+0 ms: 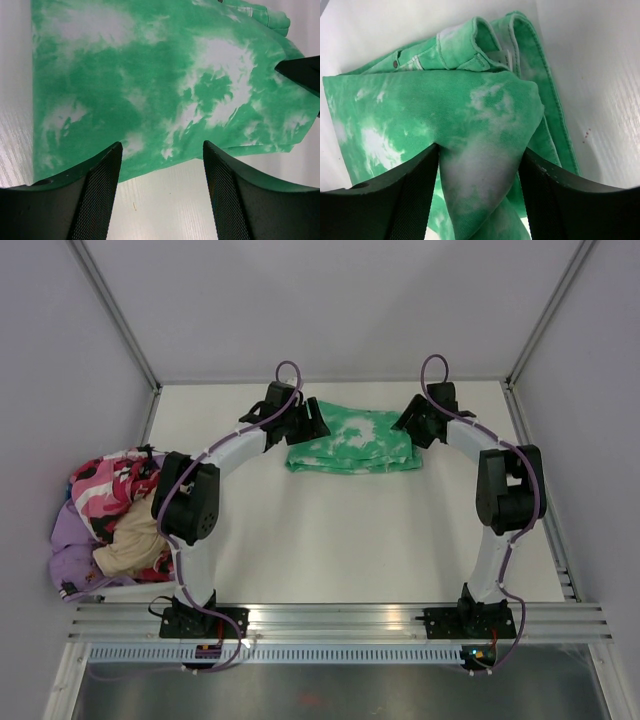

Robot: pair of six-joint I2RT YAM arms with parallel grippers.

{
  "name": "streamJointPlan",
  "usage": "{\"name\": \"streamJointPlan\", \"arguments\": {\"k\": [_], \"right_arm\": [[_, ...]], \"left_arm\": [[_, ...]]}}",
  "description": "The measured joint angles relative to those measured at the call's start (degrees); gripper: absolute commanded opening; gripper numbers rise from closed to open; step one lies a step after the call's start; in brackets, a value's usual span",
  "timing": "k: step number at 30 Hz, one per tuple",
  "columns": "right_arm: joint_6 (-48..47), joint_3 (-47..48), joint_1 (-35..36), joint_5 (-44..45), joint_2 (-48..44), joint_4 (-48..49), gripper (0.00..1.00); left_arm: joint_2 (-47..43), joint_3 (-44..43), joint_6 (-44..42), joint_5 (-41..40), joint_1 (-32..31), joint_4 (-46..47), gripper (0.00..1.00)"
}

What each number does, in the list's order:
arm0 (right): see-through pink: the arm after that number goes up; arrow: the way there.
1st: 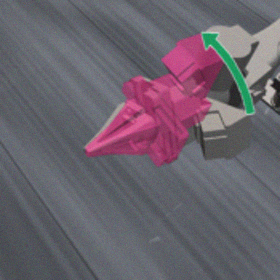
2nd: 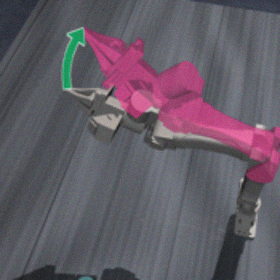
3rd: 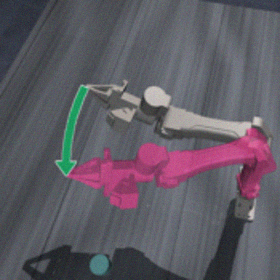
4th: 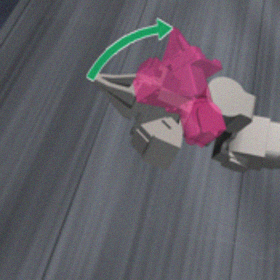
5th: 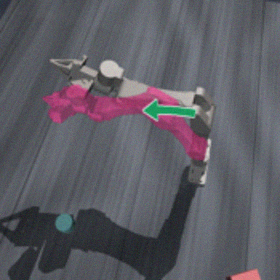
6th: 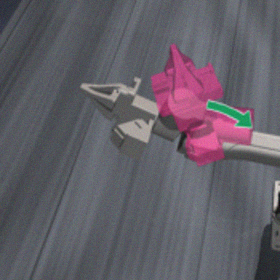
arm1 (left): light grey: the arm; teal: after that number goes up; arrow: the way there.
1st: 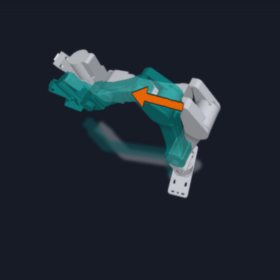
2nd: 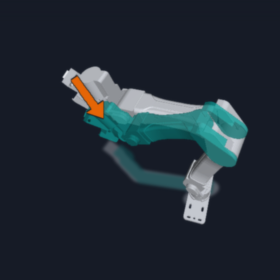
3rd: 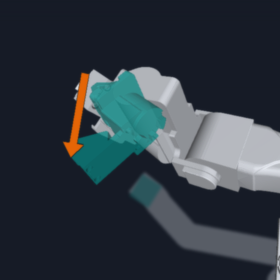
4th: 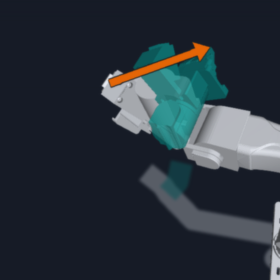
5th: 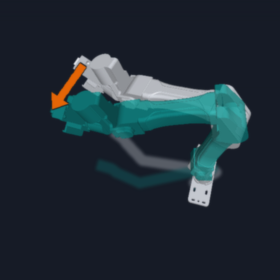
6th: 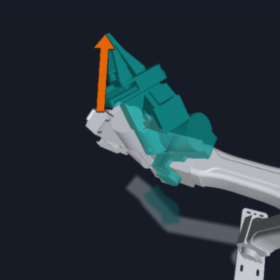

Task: Fold and stack the trousers
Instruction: Fold the trousers

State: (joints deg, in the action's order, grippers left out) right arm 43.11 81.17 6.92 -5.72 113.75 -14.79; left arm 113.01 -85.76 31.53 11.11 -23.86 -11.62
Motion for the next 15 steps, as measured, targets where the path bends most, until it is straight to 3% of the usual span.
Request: {"name": "streamJointPlan", "arguments": {"k": [4,6,7,10,11,15], "right_arm": [[-2.47,0.59,0.00,1.07,0.15,1.22,0.68],[-4.11,1.84,0.07,1.73,0.96,0.68,0.57],[-5.03,2.97,0.11,2.01,1.75,0.24,0.37],[-7.67,5.57,0.11,2.08,3.98,-0.26,0.04],[-8.35,5.66,0.11,2.12,4.11,-0.20,0.00],[-11.82,4.98,0.46,1.44,3.48,1.46,0.00]], "left_arm": [[-0.02,1.60,0.02,0.00,0.00,0.22,0.72],[-0.02,2.25,0.02,0.00,0.00,0.17,0.72],[-0.02,2.43,0.02,0.00,0.00,0.17,0.72],[-0.02,2.54,0.02,0.02,0.00,0.22,0.72],[-0.02,2.54,0.02,0.02,0.00,0.22,0.72],[-0.02,2.54,-0.09,0.02,0.00,0.46,0.72]]}}
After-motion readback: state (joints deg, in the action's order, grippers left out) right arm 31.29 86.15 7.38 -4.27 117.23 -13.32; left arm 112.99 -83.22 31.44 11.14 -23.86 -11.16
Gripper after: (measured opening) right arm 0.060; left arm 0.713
